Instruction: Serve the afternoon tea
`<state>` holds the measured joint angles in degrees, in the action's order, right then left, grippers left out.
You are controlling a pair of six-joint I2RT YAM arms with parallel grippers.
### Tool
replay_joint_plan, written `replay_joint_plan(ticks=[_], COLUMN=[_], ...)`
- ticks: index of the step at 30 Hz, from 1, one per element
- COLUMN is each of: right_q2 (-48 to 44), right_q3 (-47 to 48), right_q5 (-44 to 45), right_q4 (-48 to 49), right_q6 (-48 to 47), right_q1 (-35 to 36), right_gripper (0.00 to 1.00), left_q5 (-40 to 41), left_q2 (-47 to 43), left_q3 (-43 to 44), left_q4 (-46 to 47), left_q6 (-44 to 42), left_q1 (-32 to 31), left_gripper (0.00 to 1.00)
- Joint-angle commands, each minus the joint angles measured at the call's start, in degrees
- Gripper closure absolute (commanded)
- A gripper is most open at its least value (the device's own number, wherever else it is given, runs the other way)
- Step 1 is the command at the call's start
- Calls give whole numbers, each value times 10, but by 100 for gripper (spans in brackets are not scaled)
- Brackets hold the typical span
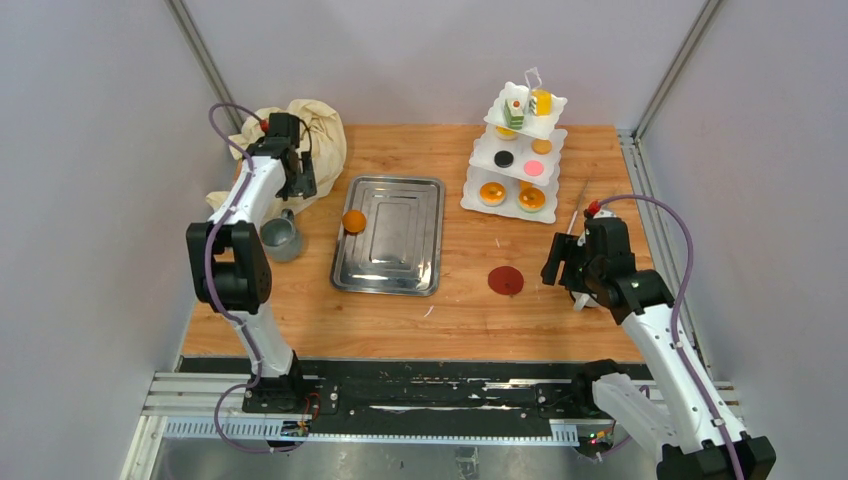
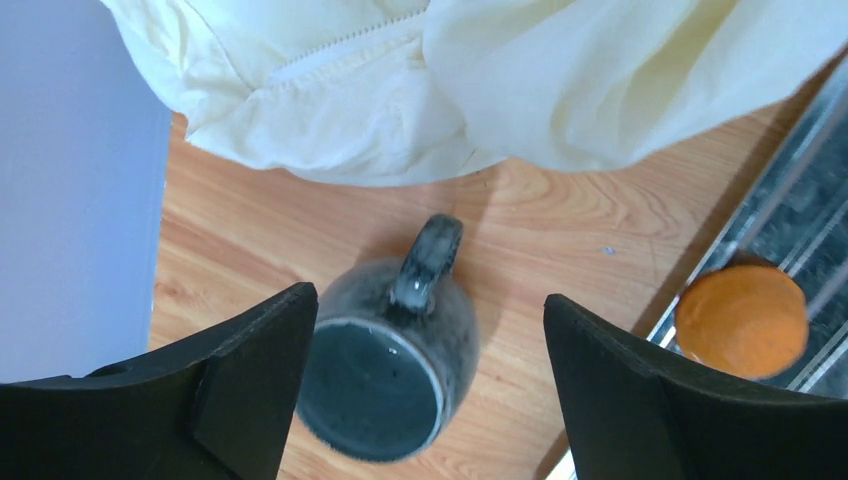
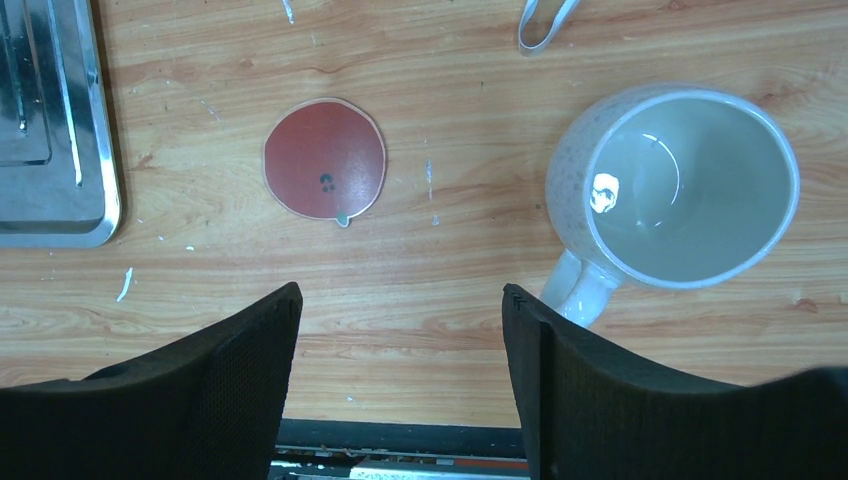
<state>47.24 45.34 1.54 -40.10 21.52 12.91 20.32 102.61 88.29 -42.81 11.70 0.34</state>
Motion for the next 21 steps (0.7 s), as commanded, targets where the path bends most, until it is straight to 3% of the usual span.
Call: replay_joint_plan(ticks=[1,10,17,19,21], right_q2=[-7,-2,-9,-12,-15], right_q3=[5,2,-2,-2,-3], right_q5=[10,6,7,9,9], right_q4=[-19,-16,-20,-24,-25], right_q6=[-9,-11,-13,-14,-13], right_q1=[7,7,6,7,6], right_gripper=[28,28,28,28,28], left_q5=[30,91,28,-2,-7], left_q2=[51,80,96,94,85], left_q3=[35,-2,-25,-33,-42], left_q4=[-25,-27,-8,-4,-5], left_q6=[-27,13,19,23,34], left_q1=[0,1,20,29,32], left_gripper=[14,27,33,41,56])
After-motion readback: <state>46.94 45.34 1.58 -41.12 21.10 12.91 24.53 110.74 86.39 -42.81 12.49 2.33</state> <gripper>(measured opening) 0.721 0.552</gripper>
